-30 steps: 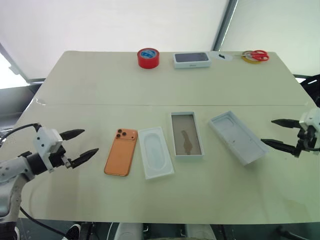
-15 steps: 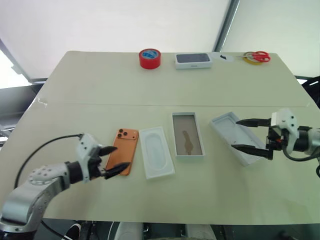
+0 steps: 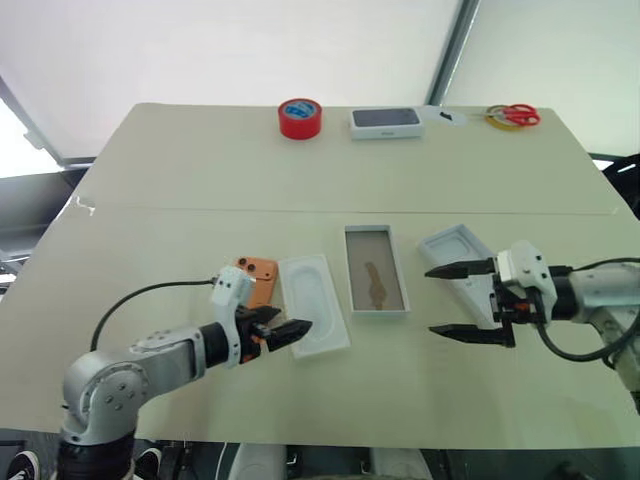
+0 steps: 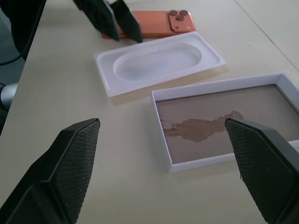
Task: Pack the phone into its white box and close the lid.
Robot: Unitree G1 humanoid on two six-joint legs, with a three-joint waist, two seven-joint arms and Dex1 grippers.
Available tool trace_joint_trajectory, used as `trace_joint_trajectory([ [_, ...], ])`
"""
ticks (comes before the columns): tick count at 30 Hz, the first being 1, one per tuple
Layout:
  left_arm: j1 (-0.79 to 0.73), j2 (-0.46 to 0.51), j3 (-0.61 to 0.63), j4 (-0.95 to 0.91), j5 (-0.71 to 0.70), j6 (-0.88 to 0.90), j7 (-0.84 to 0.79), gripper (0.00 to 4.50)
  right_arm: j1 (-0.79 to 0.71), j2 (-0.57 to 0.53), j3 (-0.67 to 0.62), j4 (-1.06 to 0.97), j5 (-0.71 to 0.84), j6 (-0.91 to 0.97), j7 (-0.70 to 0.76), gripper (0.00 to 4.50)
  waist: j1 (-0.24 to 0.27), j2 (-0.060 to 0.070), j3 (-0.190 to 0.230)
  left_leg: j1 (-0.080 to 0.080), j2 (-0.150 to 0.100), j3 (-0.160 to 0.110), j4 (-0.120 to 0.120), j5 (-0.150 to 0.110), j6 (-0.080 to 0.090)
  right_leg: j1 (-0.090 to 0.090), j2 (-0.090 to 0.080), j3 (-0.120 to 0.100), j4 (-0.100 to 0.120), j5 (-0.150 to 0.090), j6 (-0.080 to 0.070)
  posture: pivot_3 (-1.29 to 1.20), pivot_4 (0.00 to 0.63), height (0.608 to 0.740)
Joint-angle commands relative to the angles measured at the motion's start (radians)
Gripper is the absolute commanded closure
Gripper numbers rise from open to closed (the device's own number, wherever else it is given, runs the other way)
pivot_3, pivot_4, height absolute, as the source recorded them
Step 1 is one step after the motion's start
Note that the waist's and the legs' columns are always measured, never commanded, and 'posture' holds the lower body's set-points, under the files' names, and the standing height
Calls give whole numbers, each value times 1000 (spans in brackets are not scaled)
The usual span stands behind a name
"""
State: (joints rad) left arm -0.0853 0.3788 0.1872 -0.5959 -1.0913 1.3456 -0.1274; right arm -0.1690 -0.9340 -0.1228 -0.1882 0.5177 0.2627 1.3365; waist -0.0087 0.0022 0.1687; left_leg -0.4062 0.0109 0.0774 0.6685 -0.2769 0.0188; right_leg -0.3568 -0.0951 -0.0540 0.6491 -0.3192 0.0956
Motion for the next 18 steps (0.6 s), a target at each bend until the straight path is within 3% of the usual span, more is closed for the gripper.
trace_joint_trajectory([
  [1, -26, -50, 37, 25, -46, 51, 122, 0, -23, 9, -7, 19, -11, -23, -9, 27, 2, 0, 0, 0, 0, 0, 0, 0, 0, 0, 0, 0, 0, 0, 0, 0, 150, 730],
  [18, -174, -239, 86, 222, -150, 165, 383, 0, -18, 25, -16, 37, -36, -51, -42, 27, 25, -1, -1, 0, 0, -2, 5, 1, -1, 3, 1, -1, 0, 0, 0, 0, 150, 730],
])
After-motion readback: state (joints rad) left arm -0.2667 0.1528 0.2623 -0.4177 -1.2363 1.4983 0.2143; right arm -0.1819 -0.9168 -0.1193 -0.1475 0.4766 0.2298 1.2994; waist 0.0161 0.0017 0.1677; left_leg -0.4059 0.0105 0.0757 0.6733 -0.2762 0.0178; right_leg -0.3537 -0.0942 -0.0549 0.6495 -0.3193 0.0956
